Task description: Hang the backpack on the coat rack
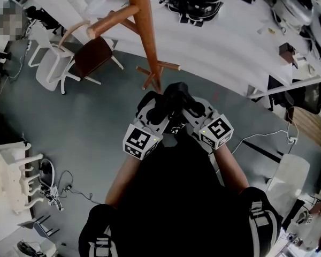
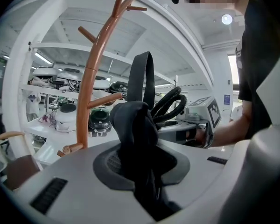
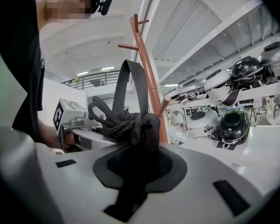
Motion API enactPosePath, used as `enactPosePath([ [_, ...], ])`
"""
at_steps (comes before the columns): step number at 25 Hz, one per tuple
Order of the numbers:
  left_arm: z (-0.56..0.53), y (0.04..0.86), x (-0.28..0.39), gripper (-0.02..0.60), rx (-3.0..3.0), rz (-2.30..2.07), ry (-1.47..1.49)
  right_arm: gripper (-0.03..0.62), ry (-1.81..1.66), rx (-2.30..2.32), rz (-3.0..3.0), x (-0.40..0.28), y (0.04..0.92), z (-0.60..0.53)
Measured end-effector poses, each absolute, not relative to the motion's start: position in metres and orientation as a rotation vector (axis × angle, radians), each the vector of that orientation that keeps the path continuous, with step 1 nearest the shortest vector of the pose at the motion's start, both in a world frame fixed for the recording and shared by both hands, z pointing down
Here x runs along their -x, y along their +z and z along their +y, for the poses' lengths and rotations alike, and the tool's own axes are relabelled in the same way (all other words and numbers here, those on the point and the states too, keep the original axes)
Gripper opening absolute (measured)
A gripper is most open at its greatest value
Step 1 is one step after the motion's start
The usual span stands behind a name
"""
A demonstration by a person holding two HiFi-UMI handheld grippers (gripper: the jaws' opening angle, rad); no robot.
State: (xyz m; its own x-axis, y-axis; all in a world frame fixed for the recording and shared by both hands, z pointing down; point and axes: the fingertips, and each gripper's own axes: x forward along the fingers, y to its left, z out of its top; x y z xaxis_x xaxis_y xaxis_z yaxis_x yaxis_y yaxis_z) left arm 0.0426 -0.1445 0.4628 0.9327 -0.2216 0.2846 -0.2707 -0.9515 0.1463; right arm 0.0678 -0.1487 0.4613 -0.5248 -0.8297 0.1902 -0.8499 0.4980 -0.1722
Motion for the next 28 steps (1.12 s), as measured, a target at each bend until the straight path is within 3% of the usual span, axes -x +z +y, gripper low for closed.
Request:
enactPosePath([
  [13,-0.185,0.478,-0.094,0.097,-2.800,-0.657,0.359,0.080,0.392,-1.190,-2.723,-0.117,0.476,-0.194],
  [28,-0.224,0.492,-0.105,0.097,-2.699,-0.836,0.378,0.080,0.402,-0.998,-2.778,-0.127,0.491,-0.236],
])
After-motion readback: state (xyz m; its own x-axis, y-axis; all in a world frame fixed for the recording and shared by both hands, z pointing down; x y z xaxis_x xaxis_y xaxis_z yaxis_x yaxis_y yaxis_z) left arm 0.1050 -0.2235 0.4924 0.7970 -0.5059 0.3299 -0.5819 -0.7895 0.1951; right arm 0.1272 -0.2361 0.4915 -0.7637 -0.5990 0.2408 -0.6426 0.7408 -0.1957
